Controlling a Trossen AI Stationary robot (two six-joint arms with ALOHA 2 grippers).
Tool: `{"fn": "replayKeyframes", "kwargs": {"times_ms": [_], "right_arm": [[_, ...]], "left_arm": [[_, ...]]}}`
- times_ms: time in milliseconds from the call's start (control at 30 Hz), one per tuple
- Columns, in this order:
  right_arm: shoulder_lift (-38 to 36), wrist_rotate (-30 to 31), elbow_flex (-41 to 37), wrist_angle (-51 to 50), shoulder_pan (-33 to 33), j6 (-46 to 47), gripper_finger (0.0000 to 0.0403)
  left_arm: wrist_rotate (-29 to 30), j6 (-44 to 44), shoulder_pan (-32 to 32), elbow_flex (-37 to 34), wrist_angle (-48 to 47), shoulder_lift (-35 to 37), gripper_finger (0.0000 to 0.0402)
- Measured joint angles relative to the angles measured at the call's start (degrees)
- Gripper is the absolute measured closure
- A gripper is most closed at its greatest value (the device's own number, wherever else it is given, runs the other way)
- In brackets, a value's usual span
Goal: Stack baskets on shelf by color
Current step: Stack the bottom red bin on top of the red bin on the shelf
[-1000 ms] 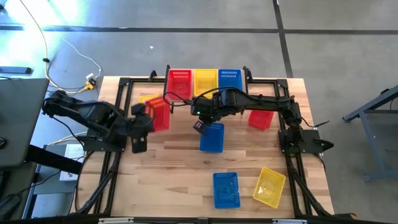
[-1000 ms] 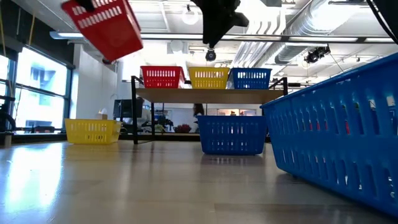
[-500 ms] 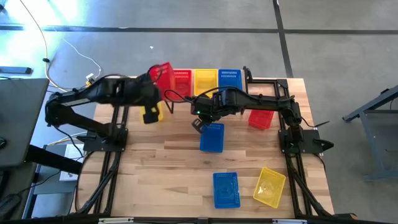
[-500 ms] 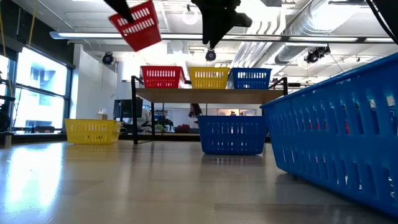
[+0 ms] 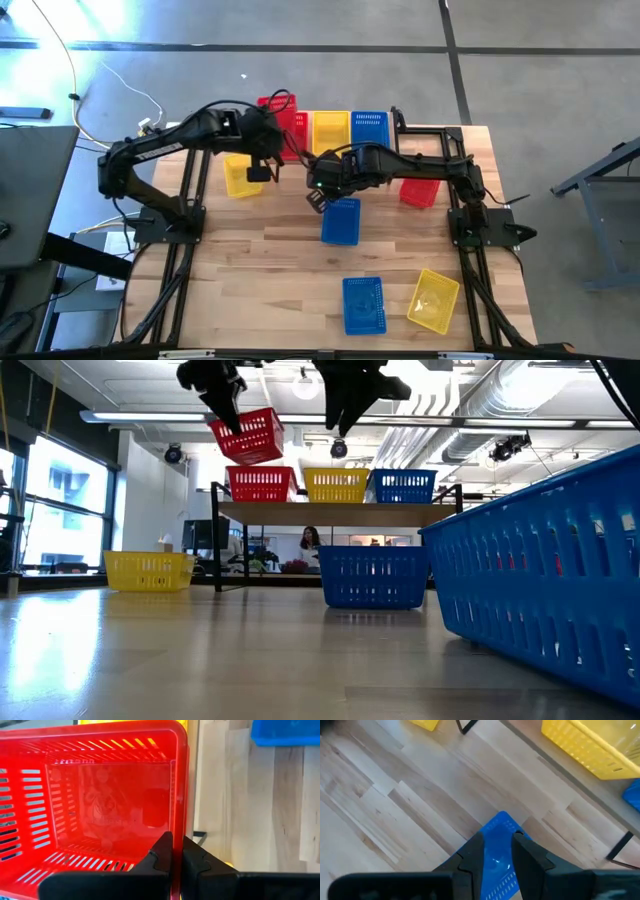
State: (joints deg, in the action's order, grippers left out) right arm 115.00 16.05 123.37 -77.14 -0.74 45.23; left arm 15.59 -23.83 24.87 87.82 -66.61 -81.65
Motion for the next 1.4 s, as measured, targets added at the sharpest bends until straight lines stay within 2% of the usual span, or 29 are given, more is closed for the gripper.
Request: {"fn": "replayKeyframes", "kwargs": {"times_ms": [267, 667, 1200, 1400], "right_arm": [[0.07, 0.27, -0.46, -0.19, -0.45, 1.43, 0.0318], [0.35, 0.05, -0.48, -0.28, -0.43, 2.36, 0.0318], [0.35, -0.14, -0.50, -0.28, -0.45, 2.42, 0.0318], [0.35, -0.15, -0.50, -0.31, -0.45, 2.36, 0.0318]], "left_arm": [[-1.25, -1.38, 0.47, 2.67, 0.20, -3.54, 0.0401], [-3.18, -1.43, 1.80, 2.76, 0.38, -6.40, 0.0401], [-3.44, -1.39, 2.99, 2.77, 0.31, -6.99, 0.0401], [-3.45, -1.25, 2.99, 2.77, 0.74, -6.99, 0.0386]]}}
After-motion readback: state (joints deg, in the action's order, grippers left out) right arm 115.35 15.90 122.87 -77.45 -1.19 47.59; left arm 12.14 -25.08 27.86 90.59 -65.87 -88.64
